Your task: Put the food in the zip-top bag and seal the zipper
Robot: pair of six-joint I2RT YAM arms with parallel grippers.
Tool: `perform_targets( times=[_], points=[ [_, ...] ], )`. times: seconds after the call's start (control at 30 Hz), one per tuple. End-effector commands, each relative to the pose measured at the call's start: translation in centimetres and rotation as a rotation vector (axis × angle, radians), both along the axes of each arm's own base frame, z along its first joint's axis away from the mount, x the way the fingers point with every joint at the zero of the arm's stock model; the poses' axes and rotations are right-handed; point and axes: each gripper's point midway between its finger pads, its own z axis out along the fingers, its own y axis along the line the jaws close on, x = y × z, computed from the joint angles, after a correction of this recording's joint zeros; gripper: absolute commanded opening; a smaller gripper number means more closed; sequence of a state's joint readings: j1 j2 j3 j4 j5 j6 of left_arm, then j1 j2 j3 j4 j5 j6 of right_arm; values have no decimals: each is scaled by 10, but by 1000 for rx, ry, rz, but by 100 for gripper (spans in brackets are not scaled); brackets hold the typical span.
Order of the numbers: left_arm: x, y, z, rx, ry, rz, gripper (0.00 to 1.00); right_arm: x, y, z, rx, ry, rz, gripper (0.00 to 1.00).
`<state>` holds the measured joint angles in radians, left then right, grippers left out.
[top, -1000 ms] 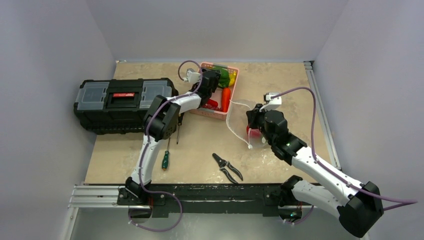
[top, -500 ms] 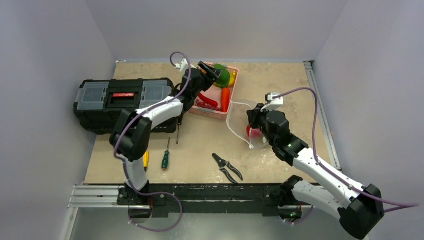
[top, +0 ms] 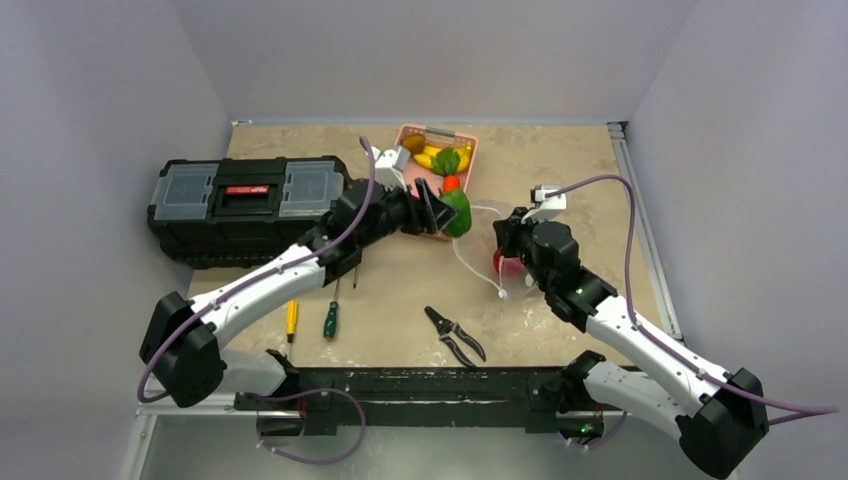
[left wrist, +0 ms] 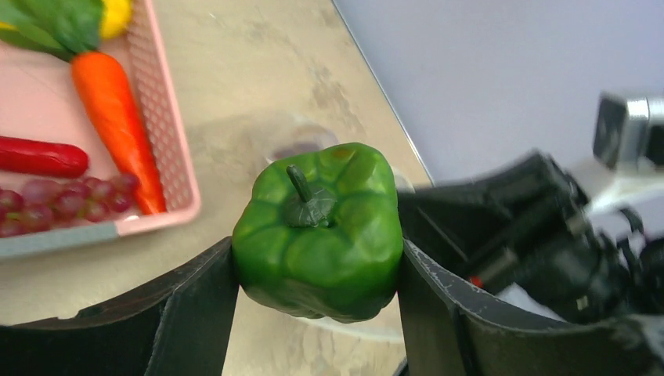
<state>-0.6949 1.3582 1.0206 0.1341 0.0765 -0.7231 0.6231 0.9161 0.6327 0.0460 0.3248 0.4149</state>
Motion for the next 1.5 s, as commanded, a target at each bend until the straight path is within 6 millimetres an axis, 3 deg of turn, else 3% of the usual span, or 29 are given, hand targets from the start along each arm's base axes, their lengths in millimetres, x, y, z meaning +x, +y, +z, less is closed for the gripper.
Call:
perform_targets(
  times=[0.0,0.27,0.53,0.77,1.07,1.23,1.47],
  points=[
    [-49,-15,-6,62,-92,-149,31,1,3,17,40,-50,5,0],
    [-72,-58,-17,57,-52,-289,37,-1,6,18,44,-47,24,0],
    [-47,-70,-52,202,28,-225,49,-5,4,24,53,-74,33,0],
    [-36,-79,-59,242,70,-211,51,-4,8,21,53,-64,50,0],
    [-8,-79,-65,262,128,-93,55,-4,11,19,57,-63,59,0],
    [5,-81,-64,243,146,-36,68,-4,10,19,56,-63,56,0],
    [3,-69,-53,205,100,-9,93,-4,9,18,54,-62,52,0]
  ],
)
